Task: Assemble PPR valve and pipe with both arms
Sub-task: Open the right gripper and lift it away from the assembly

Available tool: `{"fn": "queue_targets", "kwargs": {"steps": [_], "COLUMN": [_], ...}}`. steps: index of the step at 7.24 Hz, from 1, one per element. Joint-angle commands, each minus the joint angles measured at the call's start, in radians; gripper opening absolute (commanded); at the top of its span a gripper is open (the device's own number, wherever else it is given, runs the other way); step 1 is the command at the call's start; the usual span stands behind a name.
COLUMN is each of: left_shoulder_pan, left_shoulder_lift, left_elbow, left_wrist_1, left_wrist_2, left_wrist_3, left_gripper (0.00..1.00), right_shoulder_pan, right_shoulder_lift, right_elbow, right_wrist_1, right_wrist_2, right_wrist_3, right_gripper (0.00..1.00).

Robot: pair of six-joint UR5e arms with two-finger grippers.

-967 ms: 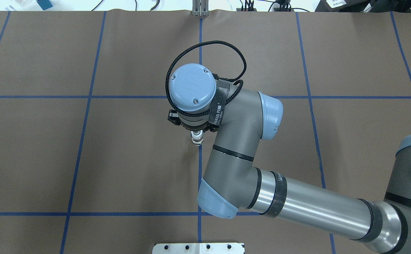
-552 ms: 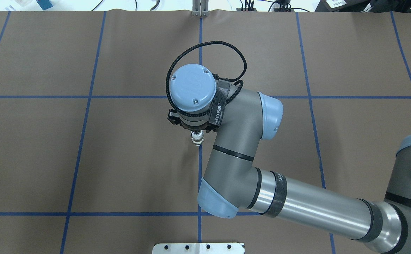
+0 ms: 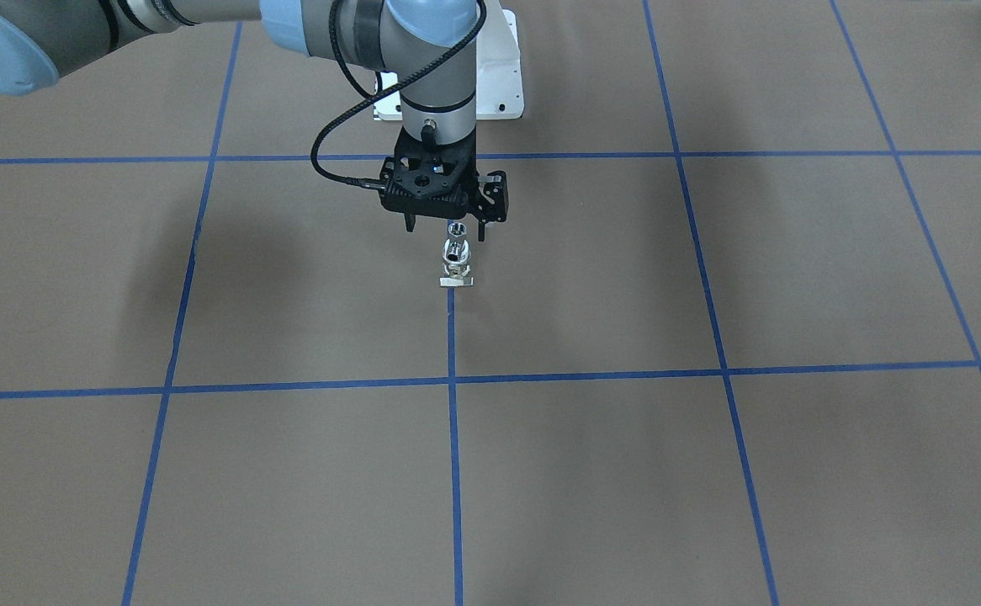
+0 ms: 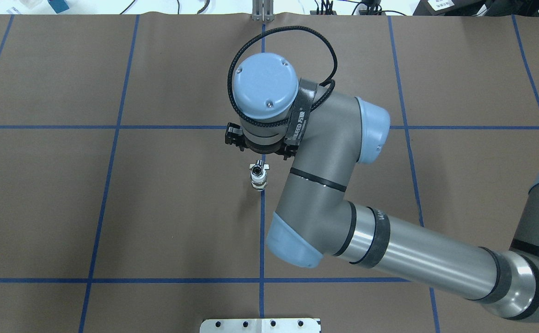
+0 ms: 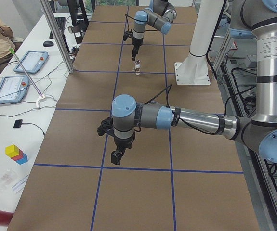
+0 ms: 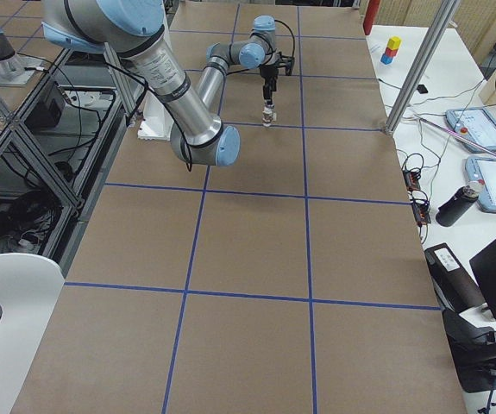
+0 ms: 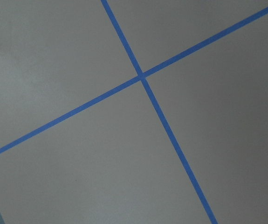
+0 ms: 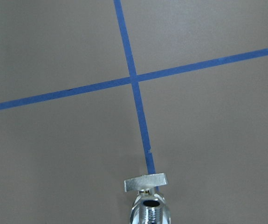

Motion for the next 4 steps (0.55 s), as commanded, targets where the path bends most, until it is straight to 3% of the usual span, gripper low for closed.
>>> {"fn": "queue_targets", "kwargs": {"steps": [1,2,4], "left_shoulder_pan": [-0.001,-0.008,-0.014], "left_shoulder_lift": [0.001,0.003,0.045], "left_elbow": [0.017,0.017,0.006], "left_wrist_1": [-0.004,-0.007,-0.013], "left_wrist_2": [-0.001,-0.045,-0.137], "left_wrist_3": [0.001,-0.007,-0.228], "left_gripper": [1.00,1.00,1.00], "right_shoulder_pan": [0.164,0.273,0.458], "right_shoulder_lift": [-0.081,-0.168,-0.347], "right_elbow": [0.143,0.202,0.232], "right_wrist_1": [-0.130,-0.131,-0.126], "right_wrist_2": [0.135,0.213,0.296], "right_wrist_3": [-0.169,-0.332,-0.719], "right_gripper": [1.00,1.00,1.00]}}
